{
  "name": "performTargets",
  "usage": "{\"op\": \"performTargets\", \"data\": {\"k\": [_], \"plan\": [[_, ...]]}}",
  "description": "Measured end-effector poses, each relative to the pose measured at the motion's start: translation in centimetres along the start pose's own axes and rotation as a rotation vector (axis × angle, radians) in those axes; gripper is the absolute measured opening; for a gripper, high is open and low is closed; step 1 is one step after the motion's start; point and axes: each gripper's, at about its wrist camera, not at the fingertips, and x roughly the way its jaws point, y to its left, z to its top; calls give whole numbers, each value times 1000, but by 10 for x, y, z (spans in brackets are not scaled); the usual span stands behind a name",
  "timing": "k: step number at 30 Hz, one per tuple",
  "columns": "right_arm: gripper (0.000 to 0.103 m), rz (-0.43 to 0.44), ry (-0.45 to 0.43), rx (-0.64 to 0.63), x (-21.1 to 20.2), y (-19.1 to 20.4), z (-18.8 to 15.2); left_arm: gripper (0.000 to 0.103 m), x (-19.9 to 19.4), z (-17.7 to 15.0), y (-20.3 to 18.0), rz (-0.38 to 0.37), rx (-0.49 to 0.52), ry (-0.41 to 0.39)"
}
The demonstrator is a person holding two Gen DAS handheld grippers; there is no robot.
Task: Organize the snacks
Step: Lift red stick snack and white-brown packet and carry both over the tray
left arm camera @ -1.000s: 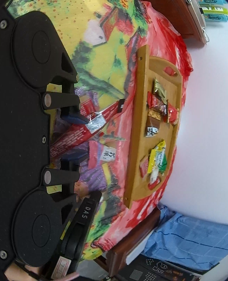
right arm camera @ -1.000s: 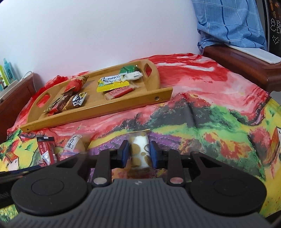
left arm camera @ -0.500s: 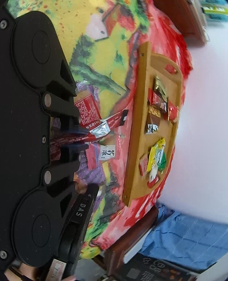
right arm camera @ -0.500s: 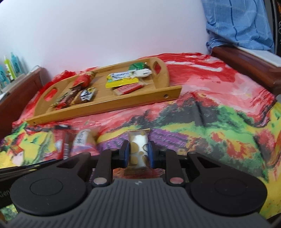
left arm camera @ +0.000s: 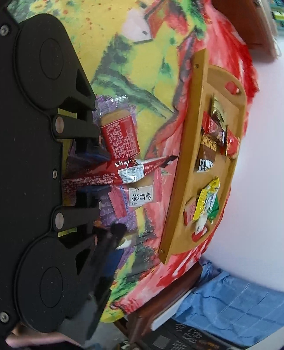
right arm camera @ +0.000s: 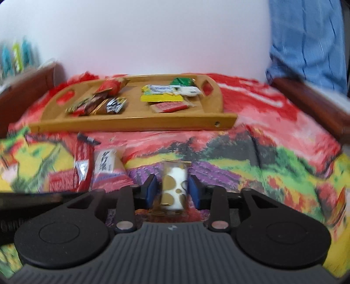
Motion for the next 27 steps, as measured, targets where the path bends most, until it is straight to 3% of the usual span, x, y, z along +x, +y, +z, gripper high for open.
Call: {"op": "performTargets", "data": {"k": [2,12,27], "plan": [[26,6,-14,-8,-2,3,-1,20,-2,1,1,5,-11,-2],[26,86,-53,141,-11,-17,5,16,-25,9,-3,16,26,-83],[26,198,-139,274,-9,-44,35,15,-39,63,16,27,-19,-122]]}}
